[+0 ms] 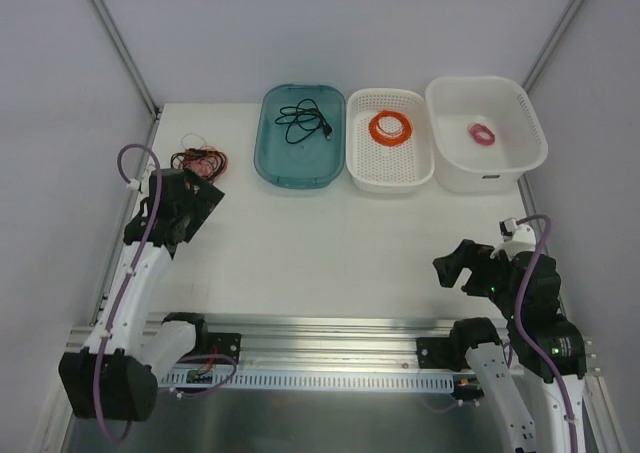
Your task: Untangle the cables
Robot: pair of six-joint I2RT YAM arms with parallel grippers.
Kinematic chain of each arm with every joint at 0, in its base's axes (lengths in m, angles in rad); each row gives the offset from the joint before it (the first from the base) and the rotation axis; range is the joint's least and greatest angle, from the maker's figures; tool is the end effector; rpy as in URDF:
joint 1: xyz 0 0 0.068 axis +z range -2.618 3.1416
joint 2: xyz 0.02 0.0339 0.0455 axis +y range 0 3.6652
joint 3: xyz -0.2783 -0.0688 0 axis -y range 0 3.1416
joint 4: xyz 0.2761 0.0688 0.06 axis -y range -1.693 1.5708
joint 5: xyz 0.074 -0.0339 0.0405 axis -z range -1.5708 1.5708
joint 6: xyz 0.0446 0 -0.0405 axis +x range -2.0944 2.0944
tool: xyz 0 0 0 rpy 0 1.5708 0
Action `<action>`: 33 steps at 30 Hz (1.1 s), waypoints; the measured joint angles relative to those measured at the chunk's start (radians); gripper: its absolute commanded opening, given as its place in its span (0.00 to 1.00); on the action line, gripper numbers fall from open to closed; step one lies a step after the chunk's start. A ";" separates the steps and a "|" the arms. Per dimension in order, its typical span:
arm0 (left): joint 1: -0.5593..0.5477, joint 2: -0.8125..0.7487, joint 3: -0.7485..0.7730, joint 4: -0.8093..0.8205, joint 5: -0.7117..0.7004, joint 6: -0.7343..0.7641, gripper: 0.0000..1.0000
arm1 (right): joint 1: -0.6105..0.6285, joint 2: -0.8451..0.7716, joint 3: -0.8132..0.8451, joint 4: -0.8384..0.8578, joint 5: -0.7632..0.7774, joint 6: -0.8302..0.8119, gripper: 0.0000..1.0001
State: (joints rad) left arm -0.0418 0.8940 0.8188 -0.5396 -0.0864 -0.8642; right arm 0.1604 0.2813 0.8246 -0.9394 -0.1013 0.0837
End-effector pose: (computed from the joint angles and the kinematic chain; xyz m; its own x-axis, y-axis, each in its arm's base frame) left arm 0.2222 -0.0054 0.3012 -0.3523 -0.7437 -0.5682 -0.4570 0.6665 -0.5890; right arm 0.0656 0.0152 0.3392 -0.4005 0.0195 -0.9161 -0.2183 0.9690 0.1160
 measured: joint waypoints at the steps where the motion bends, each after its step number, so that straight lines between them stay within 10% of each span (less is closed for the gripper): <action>1: 0.013 0.053 0.006 0.038 -0.011 -0.015 0.99 | 0.000 0.010 0.000 -0.002 -0.008 -0.006 0.97; 20: 0.242 1.006 0.502 0.397 -0.017 -0.124 0.88 | 0.000 0.034 -0.080 0.043 -0.153 -0.042 0.97; 33: 0.246 1.042 0.394 0.421 0.019 -0.073 0.00 | 0.000 0.046 -0.094 0.075 -0.208 -0.041 0.97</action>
State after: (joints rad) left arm 0.2043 1.9358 1.2129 -0.1184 -0.0677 -0.9375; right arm 0.1604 0.3275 0.7303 -0.8642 -0.3088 0.0425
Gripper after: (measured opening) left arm 0.070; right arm 0.969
